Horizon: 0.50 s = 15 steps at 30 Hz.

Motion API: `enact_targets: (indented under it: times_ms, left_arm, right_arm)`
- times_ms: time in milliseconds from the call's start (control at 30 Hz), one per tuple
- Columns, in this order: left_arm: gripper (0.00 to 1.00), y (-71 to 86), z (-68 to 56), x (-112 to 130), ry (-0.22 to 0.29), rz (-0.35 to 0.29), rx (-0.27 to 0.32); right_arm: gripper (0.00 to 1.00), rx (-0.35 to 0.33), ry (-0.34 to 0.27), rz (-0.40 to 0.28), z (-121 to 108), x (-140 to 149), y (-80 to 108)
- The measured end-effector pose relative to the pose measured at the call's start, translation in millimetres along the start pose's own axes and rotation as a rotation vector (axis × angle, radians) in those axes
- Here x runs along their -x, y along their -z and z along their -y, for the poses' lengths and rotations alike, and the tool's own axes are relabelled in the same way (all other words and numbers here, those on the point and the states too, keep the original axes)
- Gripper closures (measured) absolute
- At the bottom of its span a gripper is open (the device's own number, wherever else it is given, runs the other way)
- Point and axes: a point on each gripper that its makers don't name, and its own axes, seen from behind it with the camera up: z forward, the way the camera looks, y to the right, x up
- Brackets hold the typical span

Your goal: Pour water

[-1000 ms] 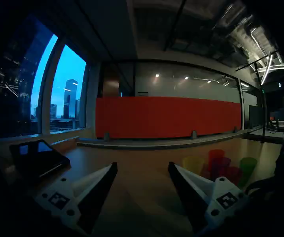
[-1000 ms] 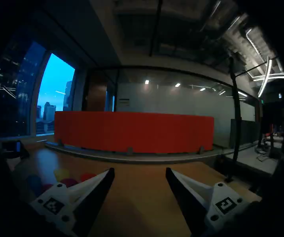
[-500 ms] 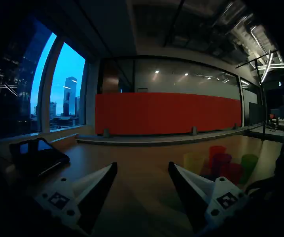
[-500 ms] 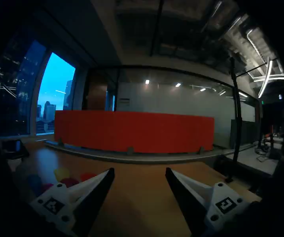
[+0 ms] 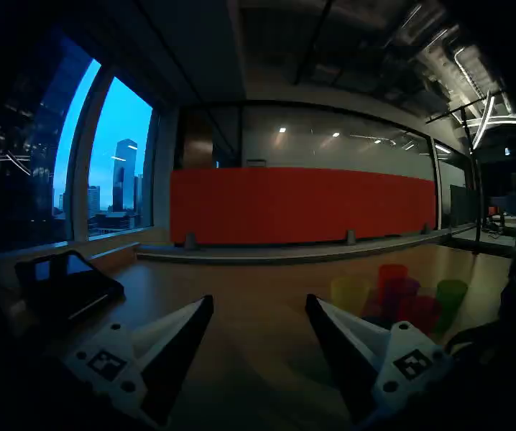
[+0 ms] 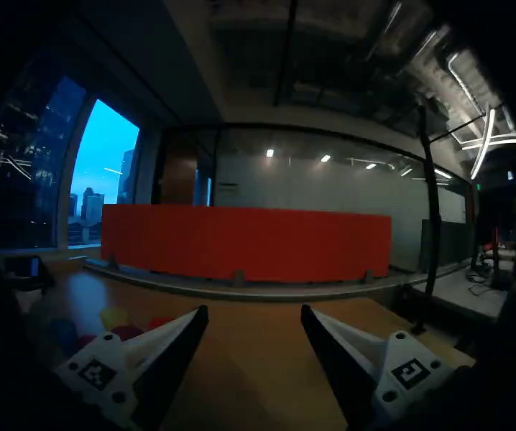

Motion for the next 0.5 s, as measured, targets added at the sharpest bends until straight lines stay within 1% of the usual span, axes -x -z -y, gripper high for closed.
enact_targets:
  times_ms: [200,367,500]
  left_arm:
    - [0.05,-0.2,0.2,-0.3,0.0,0.0,0.0]
    - [0.05,-0.2,0.1,0.1,0.0,0.0,0.0]
    - [0.05,0.3,0.0,0.2,0.0,0.0,0.0]
  right_arm:
    - [0.0,-0.01,0.004,-0.008,-4.9,4.3,-2.7]
    - [0.0,-0.015,0.011,-0.007,-7.5,14.3,-5.5]
    - [0.0,-0.013,0.003,-0.008,-7.4,23.5,-8.0]
